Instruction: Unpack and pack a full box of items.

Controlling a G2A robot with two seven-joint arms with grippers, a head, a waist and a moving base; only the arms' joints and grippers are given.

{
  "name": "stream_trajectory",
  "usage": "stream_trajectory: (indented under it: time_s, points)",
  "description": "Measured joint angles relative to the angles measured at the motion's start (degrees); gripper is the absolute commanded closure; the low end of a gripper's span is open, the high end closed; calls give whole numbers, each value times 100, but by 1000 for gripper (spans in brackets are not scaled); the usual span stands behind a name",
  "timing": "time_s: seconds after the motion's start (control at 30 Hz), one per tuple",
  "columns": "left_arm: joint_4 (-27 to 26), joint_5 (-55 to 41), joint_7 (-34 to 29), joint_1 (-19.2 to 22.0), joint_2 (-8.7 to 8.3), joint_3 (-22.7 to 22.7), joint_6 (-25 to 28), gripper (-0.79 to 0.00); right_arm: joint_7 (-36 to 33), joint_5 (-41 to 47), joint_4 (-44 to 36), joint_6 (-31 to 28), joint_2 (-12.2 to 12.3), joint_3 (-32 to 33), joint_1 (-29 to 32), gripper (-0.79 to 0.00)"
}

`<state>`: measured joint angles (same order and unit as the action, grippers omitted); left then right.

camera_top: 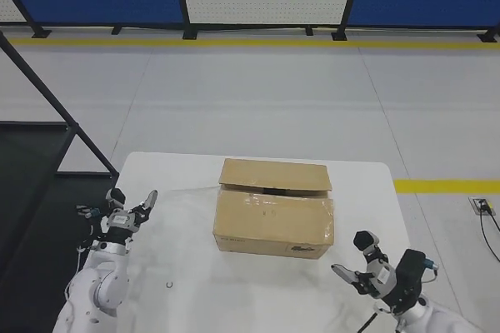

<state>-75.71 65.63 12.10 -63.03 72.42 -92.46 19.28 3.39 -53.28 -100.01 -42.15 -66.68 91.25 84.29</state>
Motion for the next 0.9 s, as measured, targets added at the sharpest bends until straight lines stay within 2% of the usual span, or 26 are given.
stream_trajectory:
  time_s: [0.1,0.2,0.4,0.53,0.63,0.9]
  points:
    - [-115,-218,-152,-81,-36,8,672,-785,-544,690,511,-174,30,-16,-499,-785]
    - [-162,-267,-237,-159,-72,-29,1079,-785,-1126,1402,1030,-386,62,-90,-1000,-785]
    - [-272,-513,-479,-361,-147,-137,1796,-785,-2807,3422,2136,-722,132,-523,-2135,-785]
    - [-332,-541,-463,-455,-169,-161,1790,-785,-3941,4505,2627,-539,179,-775,-2738,-785]
    - [-313,-527,-402,-466,-175,-140,1700,-785,-4547,5125,2817,-587,210,-904,-2976,-785]
    - [-311,-510,-260,-409,-185,-67,1462,-785,-5522,6197,2793,-869,306,-1019,-3061,-785]
